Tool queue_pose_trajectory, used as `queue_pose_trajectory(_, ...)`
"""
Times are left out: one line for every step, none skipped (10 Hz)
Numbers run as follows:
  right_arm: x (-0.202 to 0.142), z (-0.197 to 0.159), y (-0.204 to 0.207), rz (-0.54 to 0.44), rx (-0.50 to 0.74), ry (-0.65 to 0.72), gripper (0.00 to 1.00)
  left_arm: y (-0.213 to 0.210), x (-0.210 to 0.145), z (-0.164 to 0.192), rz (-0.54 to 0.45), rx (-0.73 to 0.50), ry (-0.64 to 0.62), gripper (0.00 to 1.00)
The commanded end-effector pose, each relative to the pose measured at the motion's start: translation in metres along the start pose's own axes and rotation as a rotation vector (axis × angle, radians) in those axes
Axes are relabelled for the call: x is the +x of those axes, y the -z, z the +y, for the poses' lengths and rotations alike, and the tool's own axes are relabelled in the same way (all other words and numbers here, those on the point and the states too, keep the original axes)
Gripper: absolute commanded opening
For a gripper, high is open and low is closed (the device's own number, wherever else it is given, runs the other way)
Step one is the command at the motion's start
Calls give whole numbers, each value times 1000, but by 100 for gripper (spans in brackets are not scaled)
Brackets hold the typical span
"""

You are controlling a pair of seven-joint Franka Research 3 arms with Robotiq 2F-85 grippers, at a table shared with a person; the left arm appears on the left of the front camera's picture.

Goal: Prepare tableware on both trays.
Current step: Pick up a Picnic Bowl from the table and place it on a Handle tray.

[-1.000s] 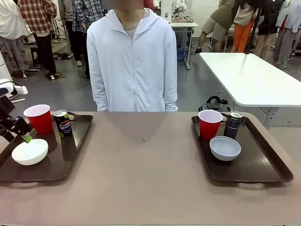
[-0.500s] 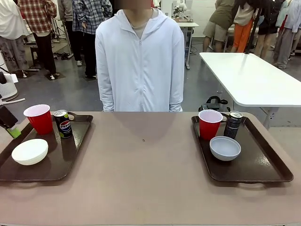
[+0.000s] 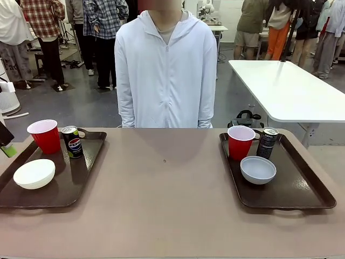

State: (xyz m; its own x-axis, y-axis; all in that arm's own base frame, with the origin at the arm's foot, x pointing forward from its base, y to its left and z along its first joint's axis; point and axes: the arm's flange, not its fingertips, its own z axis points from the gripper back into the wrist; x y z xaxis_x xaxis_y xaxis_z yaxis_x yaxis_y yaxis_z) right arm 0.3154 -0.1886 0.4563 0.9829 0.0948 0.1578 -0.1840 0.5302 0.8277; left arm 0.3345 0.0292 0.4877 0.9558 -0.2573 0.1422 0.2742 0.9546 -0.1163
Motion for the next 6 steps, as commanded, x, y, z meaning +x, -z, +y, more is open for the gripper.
queue_pose_trajectory(1,2,1,-15,22,-1,100,3,2,-1,-2,-18,5,100)
queue_pose_trajectory(1,2,1,-15,22,-1,100,3,2,-1,-2,-18,5,100)
queue_pose_trajectory(1,2,1,-15,22,-1,100,3,2,-1,-2,-18,5,100)
queue_pose_trajectory(1,2,1,-15,22,-1,100,3,2,-1,-2,-18,5,100)
queue_pose_trajectory(1,2,1,-15,22,-1,100,3,2,-1,-2,-18,5,100)
queue_pose_trajectory(1,2,1,-15,22,-1,100,3,2,-1,-2,-18,5,100)
